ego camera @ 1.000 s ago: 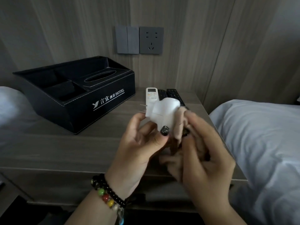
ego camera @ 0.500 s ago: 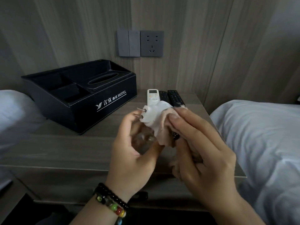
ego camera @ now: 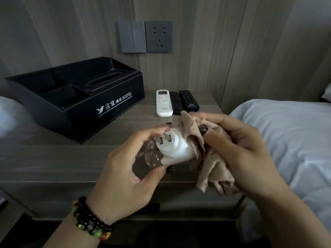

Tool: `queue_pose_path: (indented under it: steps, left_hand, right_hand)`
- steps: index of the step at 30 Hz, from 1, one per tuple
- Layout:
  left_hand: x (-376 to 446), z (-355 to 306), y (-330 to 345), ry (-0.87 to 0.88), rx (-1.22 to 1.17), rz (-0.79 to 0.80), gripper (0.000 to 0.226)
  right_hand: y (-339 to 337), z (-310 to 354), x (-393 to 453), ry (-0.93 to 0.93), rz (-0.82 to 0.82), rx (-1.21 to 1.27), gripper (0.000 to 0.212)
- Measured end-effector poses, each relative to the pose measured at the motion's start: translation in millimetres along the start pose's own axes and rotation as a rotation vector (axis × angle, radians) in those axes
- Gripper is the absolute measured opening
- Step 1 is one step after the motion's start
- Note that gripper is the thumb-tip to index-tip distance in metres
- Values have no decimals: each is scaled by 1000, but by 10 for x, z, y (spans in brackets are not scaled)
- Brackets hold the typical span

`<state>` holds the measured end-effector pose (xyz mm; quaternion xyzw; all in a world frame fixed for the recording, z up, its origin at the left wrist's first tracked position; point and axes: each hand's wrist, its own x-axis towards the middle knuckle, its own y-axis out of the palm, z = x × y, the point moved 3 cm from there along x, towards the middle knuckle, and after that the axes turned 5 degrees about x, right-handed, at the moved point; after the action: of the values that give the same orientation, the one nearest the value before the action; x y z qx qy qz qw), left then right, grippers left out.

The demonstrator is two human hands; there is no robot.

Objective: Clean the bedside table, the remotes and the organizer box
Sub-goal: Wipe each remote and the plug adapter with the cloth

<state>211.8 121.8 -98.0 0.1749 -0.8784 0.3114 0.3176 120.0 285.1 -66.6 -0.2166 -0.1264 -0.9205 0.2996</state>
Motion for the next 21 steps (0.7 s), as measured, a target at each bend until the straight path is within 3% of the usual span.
queue_pose_path:
  steps: [3, 6, 12, 15, 17, 21]
  left_hand:
    - [2, -33, 10, -44, -273, 12, 51]
    - [19, -46, 16, -129, -455, 29, 57]
    - [68, -88, 87, -284, -679, -16, 75]
    - [82, -54, 124, -324, -675, -73, 74]
    - [83, -24, 131, -339, -693, -126, 75]
    - [64, 20, 160, -376, -781, -188, 60]
  right_hand:
    - [21, -81, -11, 212, -10, 364, 25]
    - [60, -206, -1, 244, -20, 471, 23]
    - [201, -326, -51, 244, -72, 405, 30]
    - [258, -388, -94, 242, -108, 385, 31]
    - [276, -386, -132, 300, -109, 503, 30]
    - [240, -526, 31, 391, -52, 526, 23]
